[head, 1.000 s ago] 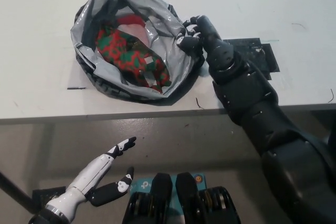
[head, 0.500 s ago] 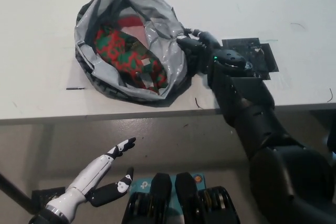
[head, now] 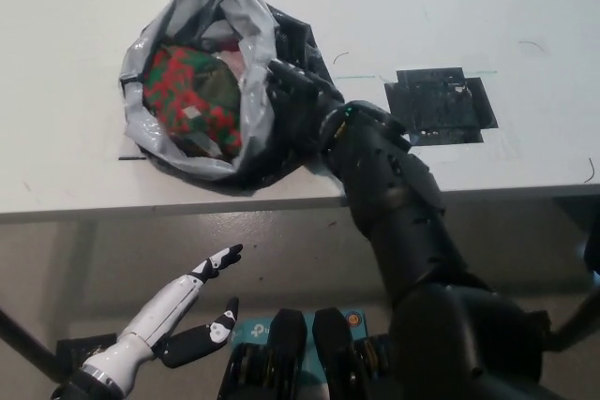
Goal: The robot uses its right hand to pick up a bag of coffee beans and puts it in the black plastic bag, then the robot grabs the top of the bag and lifts it.
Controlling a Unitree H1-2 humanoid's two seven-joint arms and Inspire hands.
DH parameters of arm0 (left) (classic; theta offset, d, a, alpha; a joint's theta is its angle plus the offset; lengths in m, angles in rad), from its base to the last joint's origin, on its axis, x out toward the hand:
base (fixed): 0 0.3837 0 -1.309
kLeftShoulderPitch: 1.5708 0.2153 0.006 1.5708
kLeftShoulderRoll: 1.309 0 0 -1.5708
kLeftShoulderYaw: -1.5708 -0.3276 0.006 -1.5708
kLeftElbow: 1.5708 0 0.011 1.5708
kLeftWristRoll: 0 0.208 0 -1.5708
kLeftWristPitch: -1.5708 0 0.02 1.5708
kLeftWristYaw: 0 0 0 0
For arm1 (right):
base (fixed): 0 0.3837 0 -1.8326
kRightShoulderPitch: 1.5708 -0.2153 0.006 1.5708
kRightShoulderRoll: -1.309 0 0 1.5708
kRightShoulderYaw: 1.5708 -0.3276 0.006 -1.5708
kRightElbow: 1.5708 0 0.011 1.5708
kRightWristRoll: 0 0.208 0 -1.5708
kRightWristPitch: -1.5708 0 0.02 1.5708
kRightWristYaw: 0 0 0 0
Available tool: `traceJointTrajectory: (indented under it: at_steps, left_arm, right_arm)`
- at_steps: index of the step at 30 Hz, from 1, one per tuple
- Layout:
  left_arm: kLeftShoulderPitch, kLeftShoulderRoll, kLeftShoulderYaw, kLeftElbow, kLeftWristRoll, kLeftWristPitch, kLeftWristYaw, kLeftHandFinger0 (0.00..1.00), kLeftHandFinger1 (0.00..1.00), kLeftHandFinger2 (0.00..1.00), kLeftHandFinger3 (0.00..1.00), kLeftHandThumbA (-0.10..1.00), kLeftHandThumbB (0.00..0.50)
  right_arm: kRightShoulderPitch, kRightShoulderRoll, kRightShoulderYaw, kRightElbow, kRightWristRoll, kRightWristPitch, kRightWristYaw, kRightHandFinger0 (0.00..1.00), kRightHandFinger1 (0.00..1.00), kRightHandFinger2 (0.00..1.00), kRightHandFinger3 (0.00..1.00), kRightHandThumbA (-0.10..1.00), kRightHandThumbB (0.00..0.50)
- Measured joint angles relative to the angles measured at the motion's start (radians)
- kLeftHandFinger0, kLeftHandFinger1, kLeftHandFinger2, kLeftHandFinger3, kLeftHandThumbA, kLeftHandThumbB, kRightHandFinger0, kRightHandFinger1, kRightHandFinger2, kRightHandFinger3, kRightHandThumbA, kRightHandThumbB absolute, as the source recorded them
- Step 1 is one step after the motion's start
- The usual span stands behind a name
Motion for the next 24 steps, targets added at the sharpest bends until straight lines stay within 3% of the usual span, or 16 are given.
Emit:
traceJointTrajectory:
  at_steps: [5,6,8,13,18,24]
  left_arm:
    - [-0.006,0.0,0.0,0.0,0.001,0.0,0.0,1.0,1.0,1.0,1.0,0.31,0.239]
    - [-0.007,0.0,0.0,0.0,0.001,0.0,0.0,1.0,1.0,1.0,1.0,0.31,0.237]
    - [-0.009,0.0,0.0,0.0,0.003,0.0,0.0,1.0,1.0,1.0,1.0,0.31,0.237]
    - [-0.017,0.0,0.0,0.0,0.01,0.0,0.0,1.0,1.0,1.0,1.0,0.33,0.239]
    - [-0.026,0.0,-0.001,0.0,0.015,0.0,0.0,1.0,1.0,1.0,1.0,0.33,0.236]
    - [-0.04,0.0,-0.001,0.0,0.019,0.0,0.0,1.0,1.0,1.0,1.0,0.31,0.237]
  right_arm:
    - [-0.009,0.034,-0.018,-0.067,0.08,0.025,-0.017,0.0,0.14,0.73,1.0,-0.1,0.059]
    - [-0.012,0.038,-0.018,-0.077,0.094,0.029,-0.023,0.0,0.11,0.72,1.0,-0.1,0.013]
    - [-0.023,0.047,-0.018,-0.095,0.121,0.035,-0.034,0.0,0.11,0.72,1.0,-0.1,0.008]
    - [-0.059,0.054,-0.018,-0.136,0.204,0.051,-0.076,0.0,0.13,0.74,1.0,-0.1,0.009]
    - [-0.121,0.061,-0.018,-0.2,0.292,0.064,-0.137,0.0,0.1,0.72,1.0,-0.1,0.056]
    - [-0.198,0.072,-0.015,-0.283,0.379,0.073,-0.205,0.0,0.08,0.71,1.0,-0.1,0.042]
